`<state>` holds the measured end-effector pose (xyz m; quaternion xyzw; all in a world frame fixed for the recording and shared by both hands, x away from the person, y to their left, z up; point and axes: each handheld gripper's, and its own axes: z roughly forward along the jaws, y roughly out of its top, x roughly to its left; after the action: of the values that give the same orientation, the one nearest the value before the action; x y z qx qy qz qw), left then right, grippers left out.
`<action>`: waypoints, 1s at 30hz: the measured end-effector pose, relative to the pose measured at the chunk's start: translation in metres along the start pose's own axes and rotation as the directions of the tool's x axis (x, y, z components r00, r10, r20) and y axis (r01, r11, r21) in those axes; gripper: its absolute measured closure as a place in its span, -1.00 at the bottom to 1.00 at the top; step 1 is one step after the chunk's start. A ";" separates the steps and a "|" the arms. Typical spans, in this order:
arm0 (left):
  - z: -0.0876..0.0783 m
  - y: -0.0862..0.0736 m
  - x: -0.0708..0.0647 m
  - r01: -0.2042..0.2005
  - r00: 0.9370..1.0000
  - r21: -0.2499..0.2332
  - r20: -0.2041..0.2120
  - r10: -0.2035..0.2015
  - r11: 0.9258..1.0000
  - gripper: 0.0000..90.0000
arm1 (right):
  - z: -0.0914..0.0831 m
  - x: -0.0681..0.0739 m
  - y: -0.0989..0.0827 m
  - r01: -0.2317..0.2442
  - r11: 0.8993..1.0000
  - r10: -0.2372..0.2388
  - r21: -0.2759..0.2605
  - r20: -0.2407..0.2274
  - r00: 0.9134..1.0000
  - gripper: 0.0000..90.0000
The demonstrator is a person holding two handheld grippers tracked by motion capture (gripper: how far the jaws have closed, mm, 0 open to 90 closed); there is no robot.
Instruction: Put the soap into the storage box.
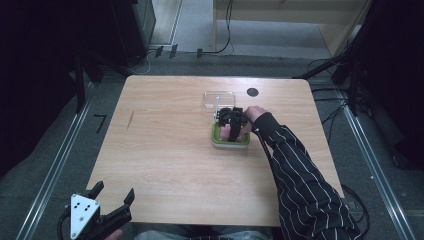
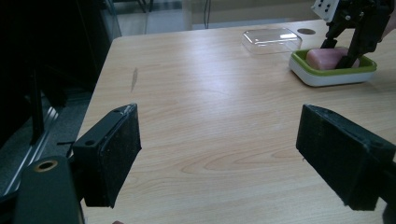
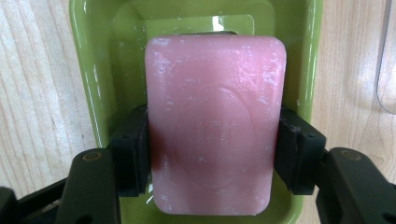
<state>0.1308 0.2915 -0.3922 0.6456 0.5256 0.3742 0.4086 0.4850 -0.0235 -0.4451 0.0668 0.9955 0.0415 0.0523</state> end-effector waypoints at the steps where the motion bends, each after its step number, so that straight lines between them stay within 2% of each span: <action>1: 0.000 0.000 0.000 0.001 1.000 -0.002 -0.002 -0.001 1.000 -0.68 | 0.000 0.000 0.000 0.000 1.000 0.000 -0.002 -0.001 1.000 -0.15; 5: 0.001 0.000 0.000 0.000 1.000 -0.002 0.000 0.000 1.000 -0.68 | -0.004 -0.001 -0.001 -0.018 1.000 0.018 -0.019 -0.006 1.000 -0.20; 15: 0.005 0.002 -0.002 -0.003 1.000 -0.004 0.015 0.003 1.000 -0.68 | -0.017 0.002 -0.003 -0.074 0.997 0.075 -0.033 0.031 0.997 -0.49; 16: 0.006 0.002 -0.002 -0.005 1.000 -0.004 0.019 0.005 1.000 -0.68 | -0.018 0.003 -0.003 -0.096 0.995 0.098 -0.040 0.030 0.995 -0.51; 22: 0.010 0.005 -0.004 -0.011 0.999 -0.003 0.034 0.011 1.000 -0.68 | -0.025 0.007 -0.006 -0.130 0.990 0.132 -0.045 0.038 0.991 -0.67; 24: 0.012 0.005 -0.005 -0.015 0.999 -0.005 0.039 0.015 1.000 -0.68 | -0.027 0.010 -0.008 -0.160 0.986 0.161 -0.049 0.027 0.987 -0.69; 27: 0.014 0.007 -0.006 -0.018 0.999 -0.005 0.049 0.018 1.000 -0.68 | -0.029 0.012 -0.012 -0.172 0.984 0.173 -0.057 0.019 0.985 -0.72; 30: 0.017 0.008 -0.008 -0.021 0.998 -0.003 0.055 0.021 1.000 -0.68 | -0.031 0.016 -0.016 -0.203 0.977 0.204 -0.065 0.012 0.979 -0.76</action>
<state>0.1477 0.2802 -0.3921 0.6605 0.5069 0.3614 0.4197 0.4641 -0.0400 -0.4176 0.1671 0.9811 0.0775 0.0591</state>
